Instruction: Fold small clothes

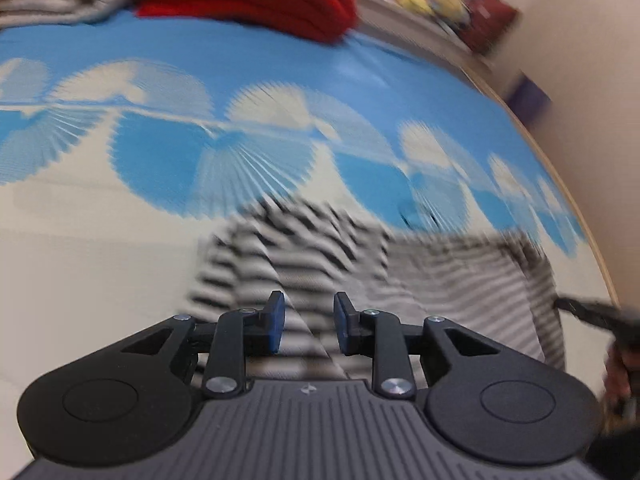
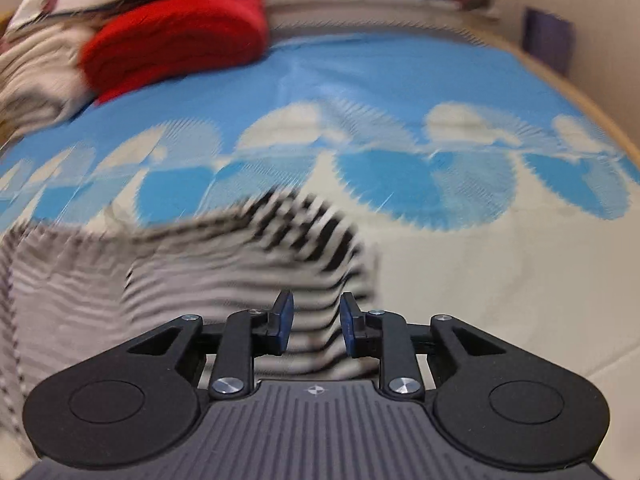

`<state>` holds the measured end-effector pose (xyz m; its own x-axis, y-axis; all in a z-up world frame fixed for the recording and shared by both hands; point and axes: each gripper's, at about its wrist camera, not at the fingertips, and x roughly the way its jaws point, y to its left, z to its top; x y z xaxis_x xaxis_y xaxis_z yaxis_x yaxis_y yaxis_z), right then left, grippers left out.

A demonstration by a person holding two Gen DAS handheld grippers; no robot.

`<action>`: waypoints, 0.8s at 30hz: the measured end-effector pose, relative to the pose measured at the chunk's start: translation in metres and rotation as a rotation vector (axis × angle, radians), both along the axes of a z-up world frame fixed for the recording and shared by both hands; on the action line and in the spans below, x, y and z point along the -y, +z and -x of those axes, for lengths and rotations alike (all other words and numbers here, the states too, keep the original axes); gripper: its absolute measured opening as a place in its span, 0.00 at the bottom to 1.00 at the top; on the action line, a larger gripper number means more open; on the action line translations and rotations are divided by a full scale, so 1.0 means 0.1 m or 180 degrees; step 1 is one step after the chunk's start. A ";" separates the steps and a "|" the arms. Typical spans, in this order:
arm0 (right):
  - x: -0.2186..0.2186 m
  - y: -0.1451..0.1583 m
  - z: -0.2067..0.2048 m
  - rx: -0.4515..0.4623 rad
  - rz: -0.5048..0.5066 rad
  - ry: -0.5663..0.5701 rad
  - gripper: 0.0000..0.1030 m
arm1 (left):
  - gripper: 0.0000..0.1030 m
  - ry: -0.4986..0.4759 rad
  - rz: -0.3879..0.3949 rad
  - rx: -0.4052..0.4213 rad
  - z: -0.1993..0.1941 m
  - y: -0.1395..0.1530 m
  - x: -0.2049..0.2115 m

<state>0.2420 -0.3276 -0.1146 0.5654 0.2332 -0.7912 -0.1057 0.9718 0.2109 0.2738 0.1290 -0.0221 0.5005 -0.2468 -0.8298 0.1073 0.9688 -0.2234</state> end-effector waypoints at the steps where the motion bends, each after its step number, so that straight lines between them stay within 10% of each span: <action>1: -0.02 -0.04 0.03 -0.0103 -0.0002 0.0104 0.27 | 0.28 -0.0114 -0.0011 -0.0085 0.03 -0.03 0.05; 9: -0.10 -0.40 0.16 -0.0869 0.0605 0.0295 0.37 | 0.28 -0.0316 -0.0825 -0.0669 0.13 -0.54 0.25; 16: -0.09 -0.27 0.31 -0.0880 0.0602 0.0348 0.38 | 0.29 -0.0310 -0.0375 -0.0599 0.29 -0.24 0.15; 20: -0.20 -0.32 0.41 -0.0896 0.0985 0.0580 0.44 | 0.27 -0.0536 -0.0851 -0.1185 0.42 -0.60 0.20; 24: -0.16 -0.01 0.48 -0.0502 0.0933 0.0431 0.44 | 0.29 -0.0356 -0.0677 -0.0917 0.40 -0.39 0.12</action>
